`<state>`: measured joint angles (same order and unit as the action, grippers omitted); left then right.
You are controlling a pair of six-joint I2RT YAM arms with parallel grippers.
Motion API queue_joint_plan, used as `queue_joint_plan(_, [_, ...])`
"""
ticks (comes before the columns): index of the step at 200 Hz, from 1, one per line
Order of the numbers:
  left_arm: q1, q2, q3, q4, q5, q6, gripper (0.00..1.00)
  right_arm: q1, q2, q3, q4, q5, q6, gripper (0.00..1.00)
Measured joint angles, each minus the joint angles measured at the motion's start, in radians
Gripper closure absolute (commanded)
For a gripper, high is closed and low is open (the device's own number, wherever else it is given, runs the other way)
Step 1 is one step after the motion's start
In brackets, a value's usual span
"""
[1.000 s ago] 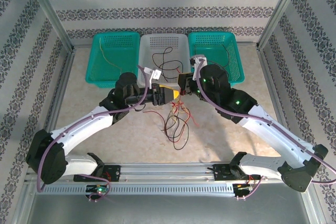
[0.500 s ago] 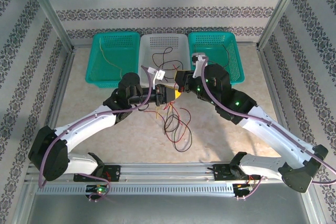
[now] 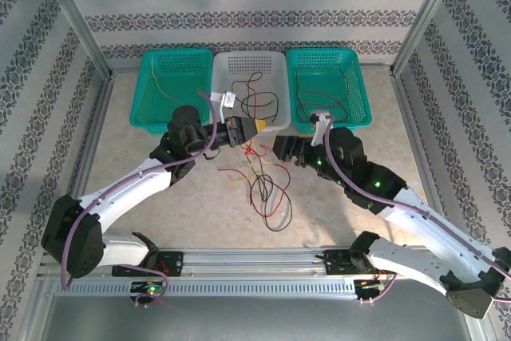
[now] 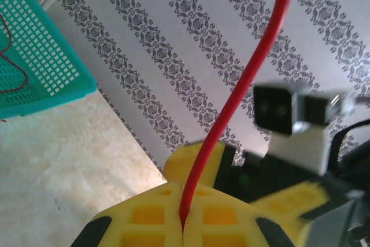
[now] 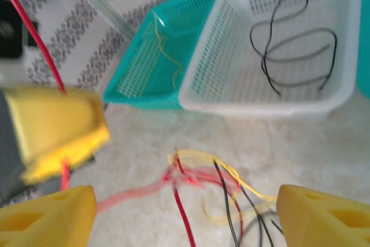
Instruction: Untangle the cables
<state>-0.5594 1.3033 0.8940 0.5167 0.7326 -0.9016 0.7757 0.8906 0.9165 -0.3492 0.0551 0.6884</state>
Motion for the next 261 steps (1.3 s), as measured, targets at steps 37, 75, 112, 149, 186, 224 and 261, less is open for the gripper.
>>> queue_joint_plan(37, [0.005, -0.002, 0.0, -0.015, 0.031, -0.003, 1.0, 0.064, 0.081, -0.032, -0.018, -0.082, 0.021, 0.24])
queue_joint_plan(75, [0.005, -0.019, 0.006, -0.079, 0.05, 0.015, 1.0, 0.079, 0.103, -0.032, -0.04, -0.071, 0.024, 0.26])
queue_joint_plan(112, [0.005, -0.05, 0.011, -0.106, 0.053, 0.025, 1.0, 0.079, 0.112, -0.026, -0.037, -0.091, 0.013, 0.28])
queue_joint_plan(149, [0.006, -0.055, 0.034, -0.122, 0.054, 0.033, 1.0, 0.077, 0.163, -0.019, -0.04, -0.108, -0.018, 0.67])
queue_joint_plan(186, [0.036, -0.066, 0.053, -0.16, 0.074, 0.037, 1.0, 0.055, 0.135, -0.032, -0.028, -0.097, -0.005, 1.0])
queue_joint_plan(224, [0.212, -0.219, 0.053, -0.334, -0.038, 0.056, 1.0, -0.134, -0.059, -0.166, -0.012, -0.08, 0.056, 1.0])
queue_joint_plan(261, [0.335, -0.358, 0.077, -0.566, -0.23, 0.111, 1.0, -0.278, -0.204, -0.264, -0.013, -0.121, 0.111, 1.0])
